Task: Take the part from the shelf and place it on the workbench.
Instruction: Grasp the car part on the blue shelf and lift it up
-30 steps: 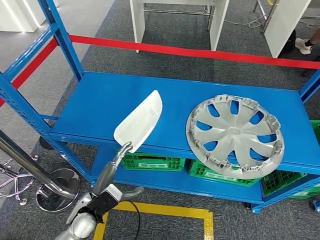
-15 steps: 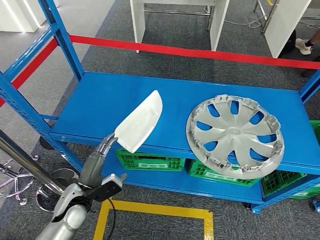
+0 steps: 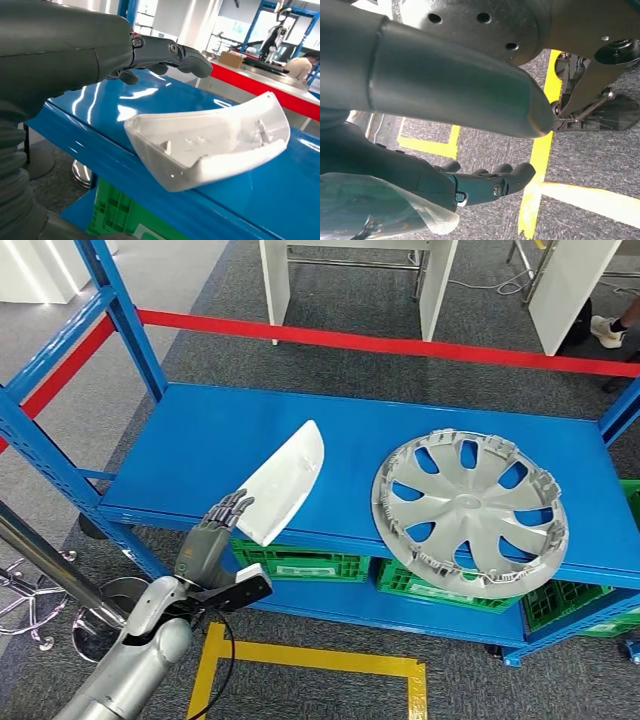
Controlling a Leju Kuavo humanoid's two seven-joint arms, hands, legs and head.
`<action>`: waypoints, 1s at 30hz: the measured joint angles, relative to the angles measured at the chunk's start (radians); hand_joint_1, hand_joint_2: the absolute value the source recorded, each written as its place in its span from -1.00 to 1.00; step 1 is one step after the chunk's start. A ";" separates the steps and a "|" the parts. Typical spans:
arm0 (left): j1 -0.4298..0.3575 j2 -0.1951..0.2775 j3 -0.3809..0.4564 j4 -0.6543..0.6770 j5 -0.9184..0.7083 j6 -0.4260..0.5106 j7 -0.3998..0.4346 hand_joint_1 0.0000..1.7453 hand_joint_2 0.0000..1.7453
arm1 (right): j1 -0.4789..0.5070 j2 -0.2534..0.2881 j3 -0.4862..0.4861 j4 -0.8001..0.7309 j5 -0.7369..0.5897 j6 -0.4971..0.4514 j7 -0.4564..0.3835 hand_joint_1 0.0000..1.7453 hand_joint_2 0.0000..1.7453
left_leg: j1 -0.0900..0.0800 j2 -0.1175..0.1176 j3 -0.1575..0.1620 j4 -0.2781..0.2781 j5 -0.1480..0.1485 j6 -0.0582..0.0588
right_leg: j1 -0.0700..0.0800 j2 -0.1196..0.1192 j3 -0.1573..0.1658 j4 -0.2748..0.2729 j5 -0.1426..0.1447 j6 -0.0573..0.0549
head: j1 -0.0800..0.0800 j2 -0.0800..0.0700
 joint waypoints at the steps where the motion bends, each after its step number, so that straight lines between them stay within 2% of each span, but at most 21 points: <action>1: -0.001 0.000 -0.001 0.004 0.000 0.000 0.000 -1.00 1.00 | 0.000 0.000 0.000 0.000 0.000 0.000 0.000 -1.00 -1.00 | 0.000 0.000 0.000 0.000 0.000 0.000 | 0.000 0.000 0.000 0.000 0.000 0.000 | 0.000 0.000; 12: -0.030 -0.011 -0.012 0.053 -0.034 0.015 0.016 -1.00 1.00 | 0.000 -0.005 -0.001 0.000 0.005 0.000 0.008 -1.00 -1.00 | 0.000 0.000 0.000 0.000 0.000 0.000 | 0.000 0.000 0.000 0.000 0.000 0.000 | 0.000 0.000; 27: -0.160 -0.102 -0.082 0.271 -0.072 0.007 0.038 -0.97 1.00 | 0.001 -0.015 -0.001 0.000 0.022 0.004 0.015 -1.00 -1.00 | 0.000 0.000 0.000 0.000 0.000 0.000 | 0.000 0.000 0.000 0.000 0.001 0.000 | 0.000 0.000; 28: -0.165 -0.106 -0.086 0.282 -0.075 0.007 0.039 -0.88 1.00 | 0.001 -0.015 -0.001 0.000 0.023 0.004 0.016 -1.00 -1.00 | 0.000 0.000 0.000 0.000 0.000 0.000 | 0.000 0.000 0.000 0.000 0.001 0.000 | 0.000 0.000; 30: -0.175 -0.114 -0.094 0.303 -0.084 0.009 0.044 0.08 1.00 | 0.001 -0.015 -0.001 0.000 0.023 0.004 0.016 -1.00 -1.00 | 0.000 0.000 0.000 0.000 0.000 0.000 | 0.000 0.000 0.000 0.000 0.001 0.000 | 0.000 0.000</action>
